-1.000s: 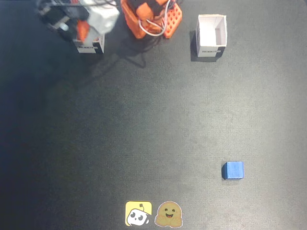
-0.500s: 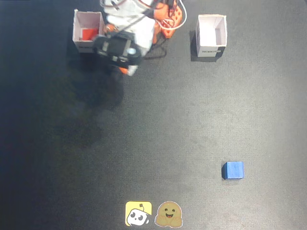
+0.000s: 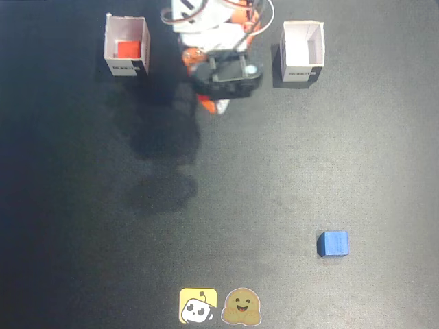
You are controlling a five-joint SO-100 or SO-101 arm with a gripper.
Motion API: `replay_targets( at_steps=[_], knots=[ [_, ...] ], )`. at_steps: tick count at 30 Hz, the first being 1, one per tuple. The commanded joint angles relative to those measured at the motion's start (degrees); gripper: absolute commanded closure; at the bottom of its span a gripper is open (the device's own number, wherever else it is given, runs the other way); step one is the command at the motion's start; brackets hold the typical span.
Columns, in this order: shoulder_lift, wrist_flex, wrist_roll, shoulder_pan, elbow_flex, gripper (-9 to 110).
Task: Put the red cube in the right box and the blue cube in the left box.
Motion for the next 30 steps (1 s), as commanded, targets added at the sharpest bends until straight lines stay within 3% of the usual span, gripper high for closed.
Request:
replay_targets(
  at_steps=[1,13,30],
  knots=[
    [2.64,-0.97,-1.58,-2.99,0.0,101],
    [0.88,-6.5,-2.72,-11.43,2.72,101],
    [-36.47,-16.88,3.6,-14.24,-19.78,101]
  ],
)
